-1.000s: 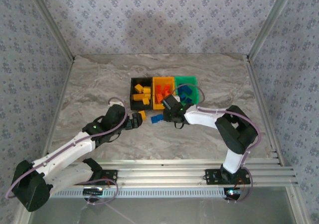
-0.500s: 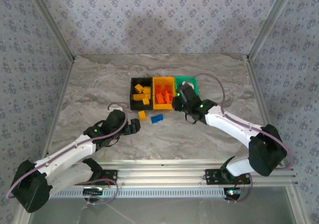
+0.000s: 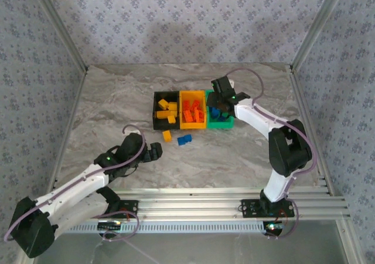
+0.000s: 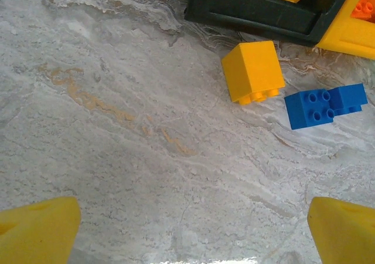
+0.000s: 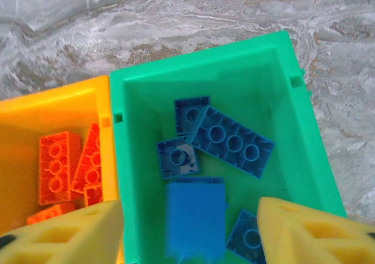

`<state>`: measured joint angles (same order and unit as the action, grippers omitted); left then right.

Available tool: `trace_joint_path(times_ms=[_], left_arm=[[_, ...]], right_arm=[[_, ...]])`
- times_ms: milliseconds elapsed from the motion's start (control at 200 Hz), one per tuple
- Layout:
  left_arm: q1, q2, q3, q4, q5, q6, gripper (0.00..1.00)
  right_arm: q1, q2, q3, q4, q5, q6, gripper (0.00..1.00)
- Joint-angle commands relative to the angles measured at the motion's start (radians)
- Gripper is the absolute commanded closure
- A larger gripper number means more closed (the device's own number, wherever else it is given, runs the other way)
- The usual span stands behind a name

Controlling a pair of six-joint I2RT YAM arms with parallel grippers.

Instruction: Sort the legos into containers by color

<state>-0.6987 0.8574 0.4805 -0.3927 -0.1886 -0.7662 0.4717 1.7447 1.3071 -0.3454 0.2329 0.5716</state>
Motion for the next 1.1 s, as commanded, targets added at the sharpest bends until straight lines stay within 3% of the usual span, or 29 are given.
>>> trace_joint_path(times_ms=[0,210,465,819,949,1094], left_arm=[[-0.003,-0.019,-0.002,-0.025,-0.022,-0.009,0.0],[-0.002,0.014,0.005,0.046,-0.007,0.032,0.01],[-0.002,0.268,0.126,0.201,0.013,0.108,0.06],[-0.004,0.633,0.31,0.276,-0.028,0.165,0.2],[-0.006,0.72,0.348,0.276,-0.068,0.162,0.23],[-0.006,0.79,0.372,0.285,-0.084,0.165,0.32]], right_arm=[[0.018,-0.039,0.036,-0.024,0.029,-0.012,0.25],[0.142,-0.159,-0.069,0.019,0.038,0.001,0.21],[0.267,-0.224,-0.232,0.09,0.027,0.05,0.21],[0.271,-0.362,-0.377,0.115,0.054,0.093,0.21],[0.259,-0.404,-0.425,0.122,0.067,0.098,0.21],[0.253,-0.449,-0.461,0.127,0.07,0.096,0.21]])
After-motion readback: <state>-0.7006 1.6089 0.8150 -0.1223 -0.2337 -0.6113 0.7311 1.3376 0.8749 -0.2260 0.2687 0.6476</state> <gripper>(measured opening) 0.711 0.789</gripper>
